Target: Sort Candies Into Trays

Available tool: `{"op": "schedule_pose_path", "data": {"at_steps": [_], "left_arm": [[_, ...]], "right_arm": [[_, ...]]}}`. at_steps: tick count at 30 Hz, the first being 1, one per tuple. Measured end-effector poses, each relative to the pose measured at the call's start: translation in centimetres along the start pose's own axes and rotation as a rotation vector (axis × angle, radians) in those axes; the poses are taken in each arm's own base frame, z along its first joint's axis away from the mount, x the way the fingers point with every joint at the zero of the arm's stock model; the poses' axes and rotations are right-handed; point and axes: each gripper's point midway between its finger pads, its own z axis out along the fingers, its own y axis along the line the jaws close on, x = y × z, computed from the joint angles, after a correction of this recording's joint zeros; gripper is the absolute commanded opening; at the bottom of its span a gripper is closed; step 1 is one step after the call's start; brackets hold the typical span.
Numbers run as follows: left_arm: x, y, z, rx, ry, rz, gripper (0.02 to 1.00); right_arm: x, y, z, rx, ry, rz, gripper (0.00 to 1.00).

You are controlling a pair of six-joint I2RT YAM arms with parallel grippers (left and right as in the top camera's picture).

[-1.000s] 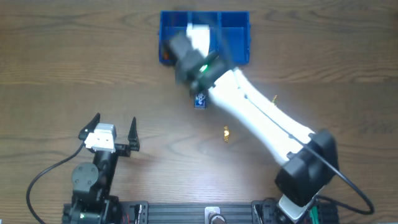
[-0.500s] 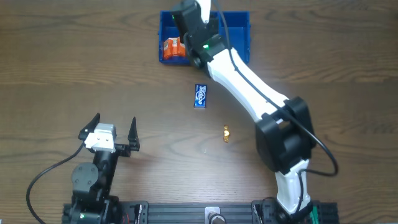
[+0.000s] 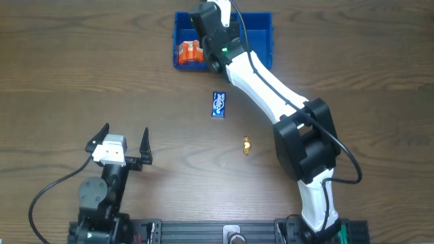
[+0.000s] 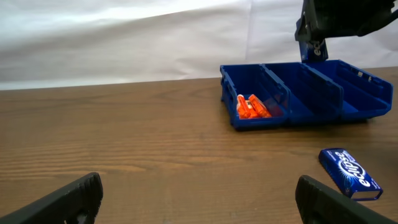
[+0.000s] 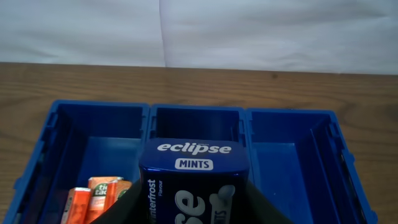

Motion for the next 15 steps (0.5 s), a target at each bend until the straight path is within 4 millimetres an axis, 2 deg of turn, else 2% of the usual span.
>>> {"op": "schedule_pose_path", "data": {"at_steps": [3,6,8,10,11,13,15], "left_arm": [[0.00,0.01,0.00,0.000,0.000,0.000,0.996],[0.00,0.01,0.00,0.000,0.000,0.000,0.998],[0.00,0.01,0.00,0.000,0.000,0.000,0.998],[0.00,0.00,0.00,0.000,0.000,0.000,0.998],[-0.01,0.00,0.00,0.000,0.000,0.000,0.998],[0.00,0.01,0.00,0.000,0.000,0.000,0.998],[-0.01,0.01,0.00,0.000,0.000,0.000,0.998]], "right_arm": [[0.02,-0.14,0.10,0.003,0.001,0.001,0.248],[0.04,-0.14,0.10,0.003,0.002,0.000,0.347],[0.11,-0.17,0.10,0.004,0.004,-0.002,0.457],[0.11,-0.16,0.10,0.003,0.005,-0.005,0.722],[0.11,-0.16,0.10,0.003,0.005,-0.011,0.805],[0.09,-0.16,0.10,0.003,0.004,-0.011,0.928],[0.10,-0.17,0.10,0.004,0.004,-0.017,0.954]]}}
